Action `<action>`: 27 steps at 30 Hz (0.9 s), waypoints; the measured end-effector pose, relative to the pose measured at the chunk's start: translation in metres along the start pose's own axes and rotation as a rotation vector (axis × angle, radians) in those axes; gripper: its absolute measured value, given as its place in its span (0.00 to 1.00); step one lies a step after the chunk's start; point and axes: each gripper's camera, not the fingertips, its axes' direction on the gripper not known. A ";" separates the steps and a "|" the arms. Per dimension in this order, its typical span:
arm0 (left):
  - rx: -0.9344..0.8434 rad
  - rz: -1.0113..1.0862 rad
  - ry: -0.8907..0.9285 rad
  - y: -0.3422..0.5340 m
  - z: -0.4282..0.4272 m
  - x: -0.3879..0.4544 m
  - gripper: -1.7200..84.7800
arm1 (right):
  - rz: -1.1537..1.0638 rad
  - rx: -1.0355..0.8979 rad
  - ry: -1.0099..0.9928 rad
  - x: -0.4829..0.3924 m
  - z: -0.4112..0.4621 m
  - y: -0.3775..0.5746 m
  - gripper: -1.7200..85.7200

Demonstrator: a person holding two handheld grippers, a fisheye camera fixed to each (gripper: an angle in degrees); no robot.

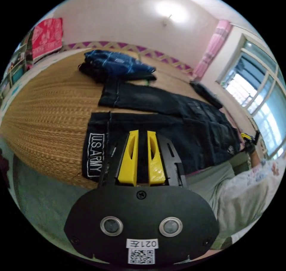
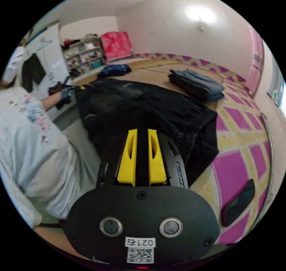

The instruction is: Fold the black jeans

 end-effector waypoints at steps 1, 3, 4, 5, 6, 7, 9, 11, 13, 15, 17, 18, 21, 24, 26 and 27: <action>0.000 -0.016 0.018 -0.001 -0.002 -0.004 0.02 | -0.015 -0.086 0.067 0.003 0.018 0.003 0.07; 0.022 -0.045 0.021 -0.002 -0.009 -0.013 0.01 | 0.022 -0.024 0.070 0.010 0.009 0.011 0.04; 0.027 -0.043 0.010 -0.003 -0.011 -0.014 0.01 | 0.037 -0.009 0.071 0.012 0.005 0.014 0.04; 0.030 -0.027 0.001 -0.005 -0.014 -0.017 0.01 | 0.039 -0.004 0.078 0.011 0.003 0.014 0.03; 0.036 -0.024 -0.010 -0.008 -0.017 -0.019 0.01 | 0.035 -0.009 0.097 0.010 -0.001 0.012 0.03; 0.036 -0.022 -0.009 -0.009 -0.018 -0.021 0.01 | 0.031 -0.027 0.106 0.010 -0.004 0.006 0.02; 0.031 -0.034 0.012 -0.014 -0.023 -0.028 0.01 | 0.044 -0.081 0.085 0.015 -0.012 -0.007 0.02; 0.042 -0.011 -0.003 -0.015 -0.031 -0.027 0.01 | 0.072 -0.063 0.044 0.023 -0.032 -0.020 0.02; 0.091 0.014 0.030 -0.011 -0.045 -0.026 0.01 | 0.136 0.060 0.019 0.040 -0.055 -0.028 0.01; 0.209 -0.035 0.100 -0.001 -0.070 -0.030 0.01 | 0.198 -0.016 0.052 0.057 -0.040 -0.033 0.01; 0.270 -0.110 0.050 0.010 -0.090 -0.032 0.01 | 0.201 -0.044 0.106 0.065 -0.031 -0.032 0.01; 0.302 -0.152 0.010 0.018 -0.105 -0.032 0.01 | 0.230 -0.038 0.072 0.075 -0.038 -0.031 0.01; 0.366 -0.200 0.007 0.043 -0.141 -0.031 0.01 | 0.377 0.009 0.036 0.101 -0.075 -0.020 0.01; 0.361 -0.237 0.012 0.065 -0.166 -0.029 0.01 | 0.526 0.148 0.012 0.120 -0.123 0.014 0.02; 0.337 -0.275 0.004 0.076 -0.173 -0.028 0.01 | 0.652 0.208 -0.048 0.132 -0.143 0.039 0.05; 0.327 -0.305 0.011 0.082 -0.176 -0.029 0.02 | 0.736 0.226 -0.090 0.139 -0.150 0.055 0.08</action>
